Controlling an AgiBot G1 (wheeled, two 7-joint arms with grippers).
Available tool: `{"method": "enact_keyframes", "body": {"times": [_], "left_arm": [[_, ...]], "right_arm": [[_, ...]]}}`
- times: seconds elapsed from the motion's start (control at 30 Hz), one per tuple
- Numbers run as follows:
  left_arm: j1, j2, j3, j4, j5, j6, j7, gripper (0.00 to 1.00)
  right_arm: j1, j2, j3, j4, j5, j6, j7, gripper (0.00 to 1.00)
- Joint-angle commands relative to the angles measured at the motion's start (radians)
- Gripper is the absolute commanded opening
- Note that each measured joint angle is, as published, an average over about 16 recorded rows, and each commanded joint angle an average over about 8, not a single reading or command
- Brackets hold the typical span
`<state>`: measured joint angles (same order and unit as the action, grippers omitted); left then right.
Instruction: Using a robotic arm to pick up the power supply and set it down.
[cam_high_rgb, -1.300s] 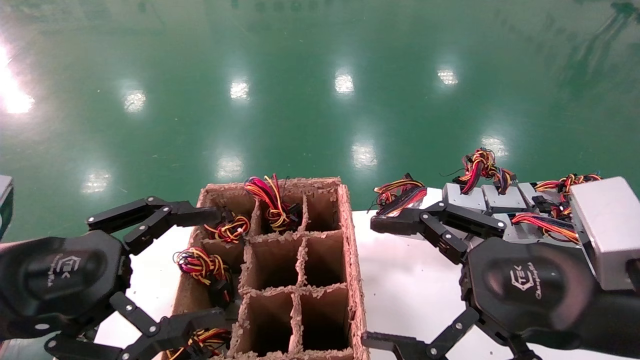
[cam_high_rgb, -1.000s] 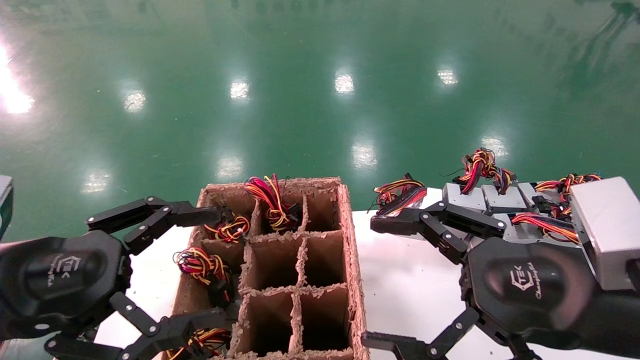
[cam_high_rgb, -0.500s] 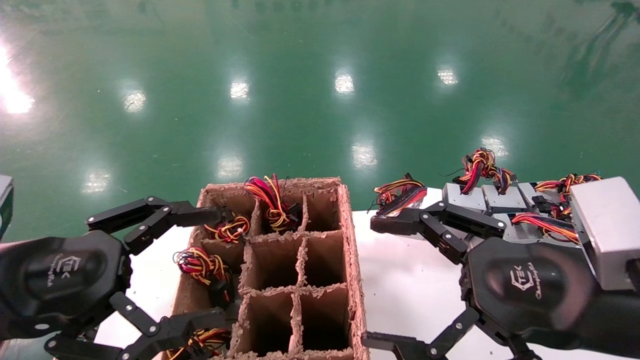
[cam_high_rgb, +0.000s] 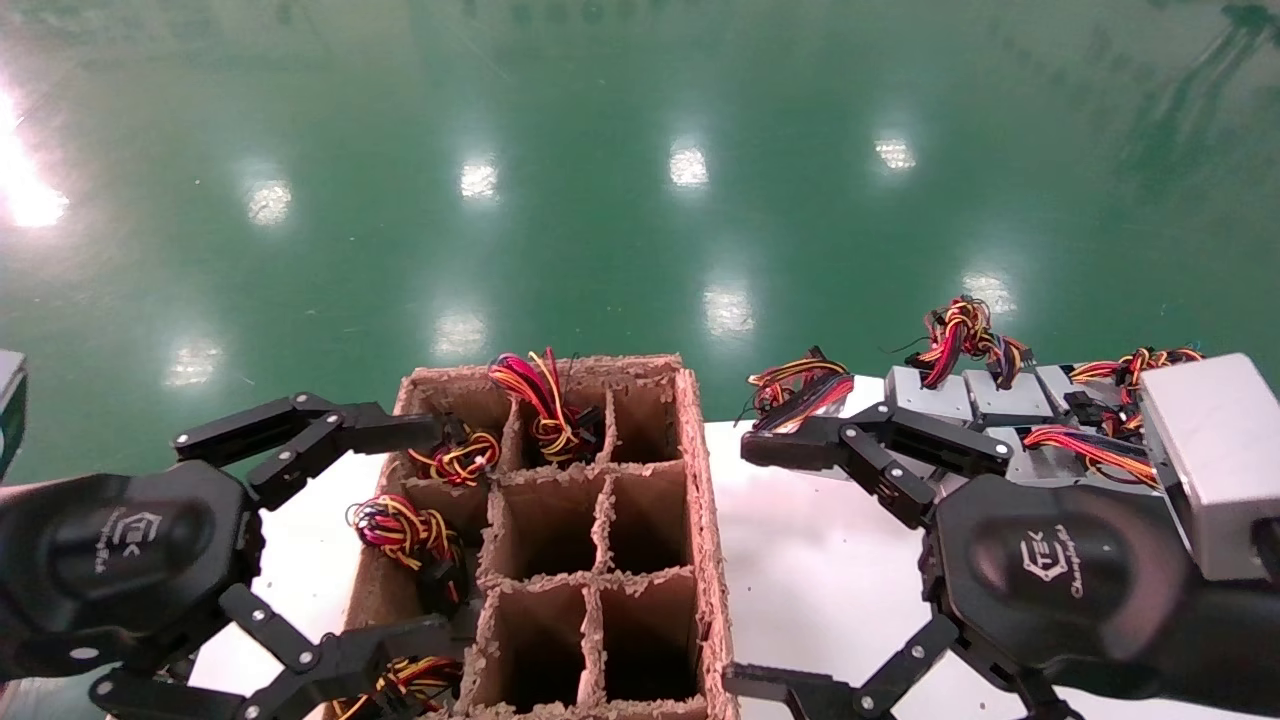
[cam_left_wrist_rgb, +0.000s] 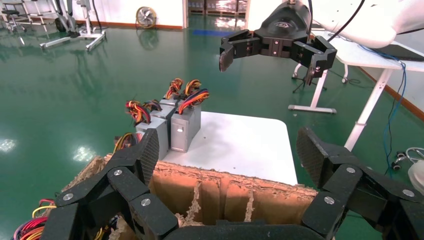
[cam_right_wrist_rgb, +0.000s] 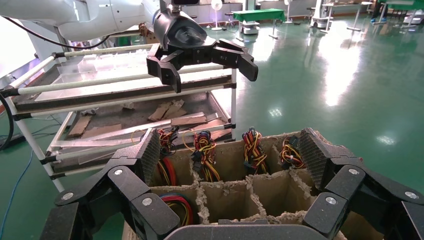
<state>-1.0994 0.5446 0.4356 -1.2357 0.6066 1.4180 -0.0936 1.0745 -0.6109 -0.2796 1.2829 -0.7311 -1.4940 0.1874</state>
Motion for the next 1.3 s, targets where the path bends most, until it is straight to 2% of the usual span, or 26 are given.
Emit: {"method": "enact_keyframes", "body": {"times": [0.03, 0.47, 0.67, 0.9, 1.3], "left_arm": [[0.0, 0.0, 0.0, 0.0, 0.0, 0.0, 0.0, 0.0], [0.0, 0.0, 0.0, 0.0, 0.0, 0.0, 0.0, 0.0], [0.0, 0.0, 0.0, 0.0, 0.0, 0.0, 0.0, 0.0], [0.0, 0.0, 0.0, 0.0, 0.0, 0.0, 0.0, 0.0], [0.0, 0.0, 0.0, 0.0, 0.0, 0.0, 0.0, 0.0]], "right_arm": [[0.0, 0.0, 0.0, 0.0, 0.0, 0.0, 0.0, 1.0], [0.001, -0.003, -0.001, -0.003, -0.001, 0.001, -0.001, 1.0], [0.024, -0.041, -0.02, -0.039, -0.03, 0.009, -0.012, 1.0], [0.089, -0.133, -0.072, -0.121, -0.137, 0.064, -0.036, 1.0], [0.24, -0.364, -0.169, -0.312, -0.319, 0.208, -0.075, 1.0]]}}
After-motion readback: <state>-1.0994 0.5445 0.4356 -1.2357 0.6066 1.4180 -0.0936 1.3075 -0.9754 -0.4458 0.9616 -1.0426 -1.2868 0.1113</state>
